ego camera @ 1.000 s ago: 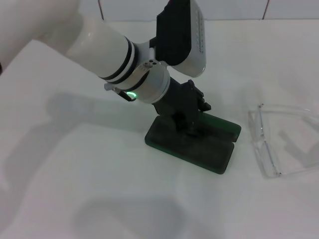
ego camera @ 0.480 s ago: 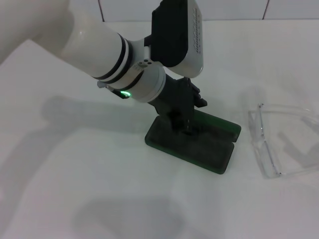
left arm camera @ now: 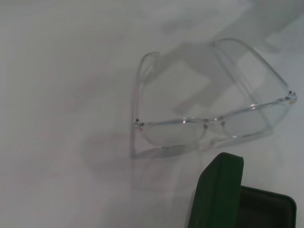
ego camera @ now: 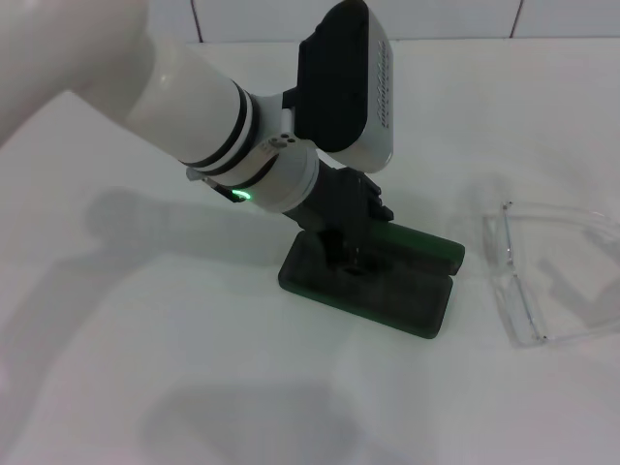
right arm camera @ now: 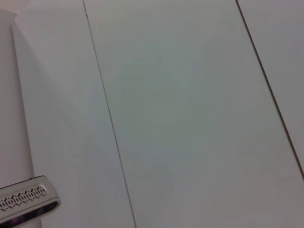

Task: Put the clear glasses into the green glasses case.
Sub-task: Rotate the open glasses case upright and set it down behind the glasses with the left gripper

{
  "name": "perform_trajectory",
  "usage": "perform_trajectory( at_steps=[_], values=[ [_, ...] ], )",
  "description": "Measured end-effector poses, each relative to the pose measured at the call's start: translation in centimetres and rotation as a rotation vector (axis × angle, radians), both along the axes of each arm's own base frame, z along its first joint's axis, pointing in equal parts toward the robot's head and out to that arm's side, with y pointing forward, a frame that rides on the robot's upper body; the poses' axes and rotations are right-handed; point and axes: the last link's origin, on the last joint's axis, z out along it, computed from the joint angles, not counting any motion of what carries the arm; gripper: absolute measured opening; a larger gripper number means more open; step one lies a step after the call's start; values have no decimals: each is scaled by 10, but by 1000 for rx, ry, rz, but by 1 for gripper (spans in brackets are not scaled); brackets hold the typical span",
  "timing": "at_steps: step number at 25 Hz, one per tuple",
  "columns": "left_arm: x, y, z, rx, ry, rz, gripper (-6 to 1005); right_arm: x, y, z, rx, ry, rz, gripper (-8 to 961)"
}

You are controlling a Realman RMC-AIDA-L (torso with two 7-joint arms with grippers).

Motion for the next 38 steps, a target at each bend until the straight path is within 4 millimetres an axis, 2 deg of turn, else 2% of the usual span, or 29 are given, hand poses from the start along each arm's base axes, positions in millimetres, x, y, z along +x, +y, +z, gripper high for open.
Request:
perform_trajectory(
  at_steps=[10,21,30,38],
  values=[
    [-1,1,0,13,2,29,533,0,0,-1,-2,1,-1,773],
    [0,1,1,40,-21,43,192,1,-3,-1,-3,2,-8,773],
    [4,6,13,188,-135,41,197,3,-6,-2,-5,6,-18,772],
    [2,-1,-5,198,-102,-20,201,3,-6,-2,-5,6,-18,772]
  ],
)
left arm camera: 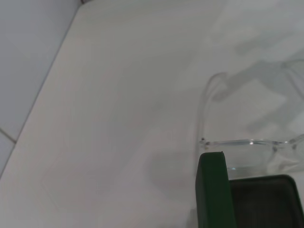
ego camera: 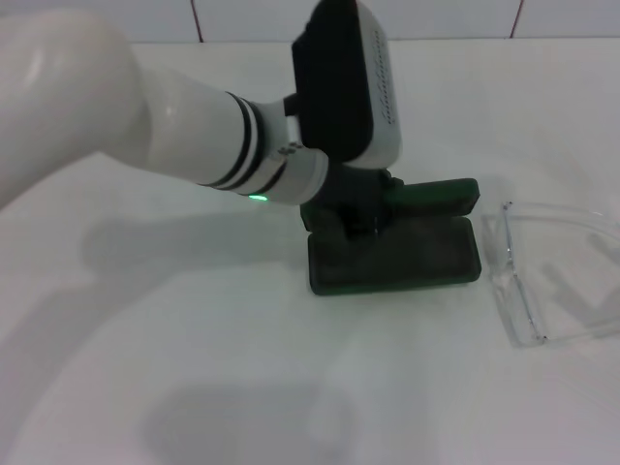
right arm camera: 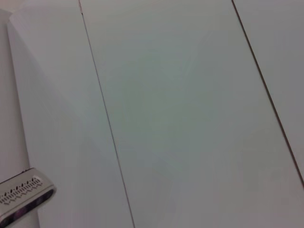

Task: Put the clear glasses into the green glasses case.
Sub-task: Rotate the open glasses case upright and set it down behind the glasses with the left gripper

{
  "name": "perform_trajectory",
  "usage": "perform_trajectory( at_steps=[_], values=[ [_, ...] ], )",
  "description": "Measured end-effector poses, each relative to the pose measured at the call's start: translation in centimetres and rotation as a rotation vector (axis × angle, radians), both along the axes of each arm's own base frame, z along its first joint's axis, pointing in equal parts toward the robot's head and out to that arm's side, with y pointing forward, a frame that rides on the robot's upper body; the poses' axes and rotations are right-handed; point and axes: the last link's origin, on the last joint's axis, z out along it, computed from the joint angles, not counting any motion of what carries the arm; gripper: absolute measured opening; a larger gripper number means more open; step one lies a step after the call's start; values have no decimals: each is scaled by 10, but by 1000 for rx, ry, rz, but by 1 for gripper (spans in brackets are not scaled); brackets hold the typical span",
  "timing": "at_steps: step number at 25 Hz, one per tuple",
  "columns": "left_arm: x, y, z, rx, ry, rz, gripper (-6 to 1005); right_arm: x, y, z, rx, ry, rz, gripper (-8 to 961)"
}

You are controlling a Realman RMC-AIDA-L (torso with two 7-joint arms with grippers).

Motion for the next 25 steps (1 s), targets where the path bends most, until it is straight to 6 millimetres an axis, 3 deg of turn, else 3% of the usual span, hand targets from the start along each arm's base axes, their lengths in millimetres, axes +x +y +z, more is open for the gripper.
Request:
perform_trajectory(
  at_steps=[14,25],
  values=[
    [3,2,-19,53,111,-40,208,0,1,-1,1,-6,-5,772],
    [2,4,-19,65,121,-37,214,0,3,0,7,-5,-4,772]
  ],
)
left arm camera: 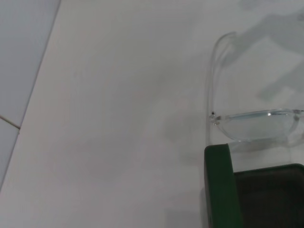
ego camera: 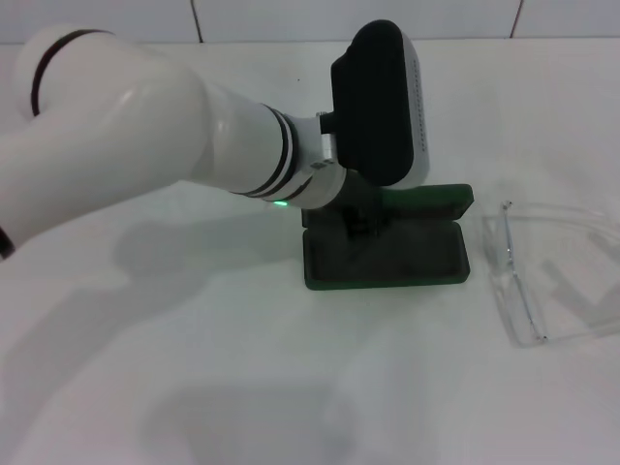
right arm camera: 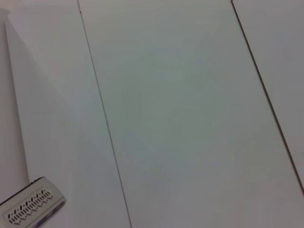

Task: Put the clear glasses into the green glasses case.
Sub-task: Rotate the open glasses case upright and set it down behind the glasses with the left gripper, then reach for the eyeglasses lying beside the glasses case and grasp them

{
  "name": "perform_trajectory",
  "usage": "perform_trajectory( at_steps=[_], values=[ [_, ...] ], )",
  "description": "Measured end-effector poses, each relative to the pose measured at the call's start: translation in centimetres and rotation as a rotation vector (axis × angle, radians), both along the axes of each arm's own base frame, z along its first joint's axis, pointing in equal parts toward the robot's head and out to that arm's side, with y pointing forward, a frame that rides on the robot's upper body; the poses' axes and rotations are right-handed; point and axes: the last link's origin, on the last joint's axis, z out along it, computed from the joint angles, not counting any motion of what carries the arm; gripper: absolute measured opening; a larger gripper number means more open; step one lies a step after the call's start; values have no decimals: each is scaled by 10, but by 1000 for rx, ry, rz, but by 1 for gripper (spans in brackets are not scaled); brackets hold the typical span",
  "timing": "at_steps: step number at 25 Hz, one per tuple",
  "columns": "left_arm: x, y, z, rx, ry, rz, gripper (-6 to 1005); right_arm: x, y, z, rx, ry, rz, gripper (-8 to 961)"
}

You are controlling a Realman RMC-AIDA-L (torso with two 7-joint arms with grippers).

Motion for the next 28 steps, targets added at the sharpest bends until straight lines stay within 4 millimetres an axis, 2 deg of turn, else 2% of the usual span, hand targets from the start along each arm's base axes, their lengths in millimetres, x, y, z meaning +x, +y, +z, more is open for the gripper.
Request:
perform_trajectory(
  at_steps=[2,7,12,20,25,28],
  values=[
    [0,0,0,-1,0,6,215,0,0,0,0,0,0,772],
    [5,-1,2,-1,-9,-6,447,1,-1,0,0,0,-3,772],
    [10,-3,6,-7,-19,-8,537,1,-1,0,2,1,-5,771],
    [25,-13,28,-4,-98,25,540,2,0,1,-2,10,-14,771],
    [49,-34,63,-66,-345,70,535,5,19,-11,-126,-24,-65,771],
    [48,-48,89,-172,-478,116,512,1,25,-10,-214,-9,-41,771]
  ],
)
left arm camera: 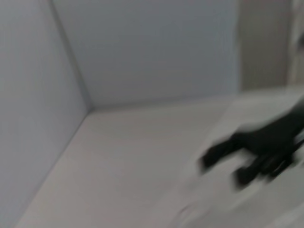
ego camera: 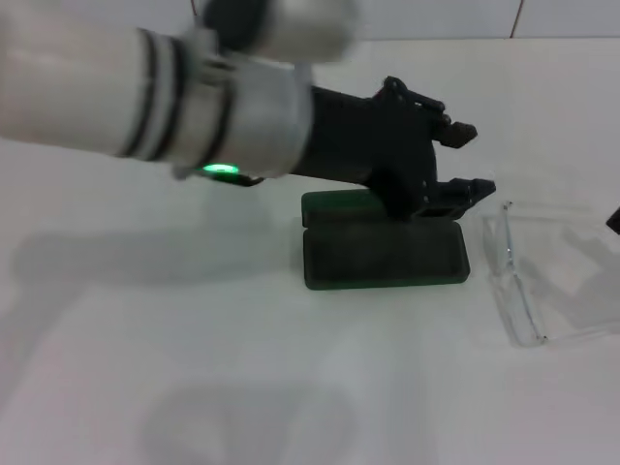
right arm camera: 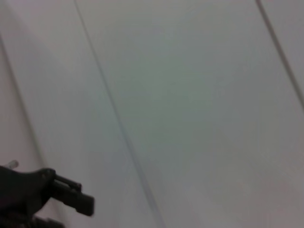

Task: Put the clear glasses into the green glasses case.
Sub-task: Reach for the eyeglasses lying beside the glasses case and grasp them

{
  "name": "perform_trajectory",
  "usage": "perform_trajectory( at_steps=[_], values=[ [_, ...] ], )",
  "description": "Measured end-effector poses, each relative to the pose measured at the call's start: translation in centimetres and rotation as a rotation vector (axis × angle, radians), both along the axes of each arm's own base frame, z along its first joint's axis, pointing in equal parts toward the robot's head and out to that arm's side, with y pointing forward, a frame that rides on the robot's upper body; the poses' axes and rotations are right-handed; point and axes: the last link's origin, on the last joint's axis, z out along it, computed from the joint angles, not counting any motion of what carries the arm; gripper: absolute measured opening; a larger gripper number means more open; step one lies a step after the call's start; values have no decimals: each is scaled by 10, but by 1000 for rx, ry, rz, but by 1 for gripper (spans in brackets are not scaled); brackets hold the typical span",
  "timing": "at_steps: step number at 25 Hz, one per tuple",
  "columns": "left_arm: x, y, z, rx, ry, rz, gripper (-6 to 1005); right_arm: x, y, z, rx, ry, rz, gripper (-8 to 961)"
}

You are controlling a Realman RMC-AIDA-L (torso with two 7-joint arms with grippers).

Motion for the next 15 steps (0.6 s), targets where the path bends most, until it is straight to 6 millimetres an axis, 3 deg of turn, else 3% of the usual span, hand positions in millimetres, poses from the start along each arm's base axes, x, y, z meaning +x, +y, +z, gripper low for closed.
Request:
perform_trajectory(
  at_steps=[3,7,11,15],
  values=[
    [-10,-10,25,-116,-152,53,490,-11,5,8,-153,-4,66,771],
    [-43,-12,49,-210,-336,117,350,-35,16,12,-366,-70,168,740],
    [-75,-12,55,-244,-414,139,230,-55,32,19,-497,-91,151,616],
    [-102,-16,52,-251,-471,131,129,-95,46,19,-675,-201,137,623]
  ],
)
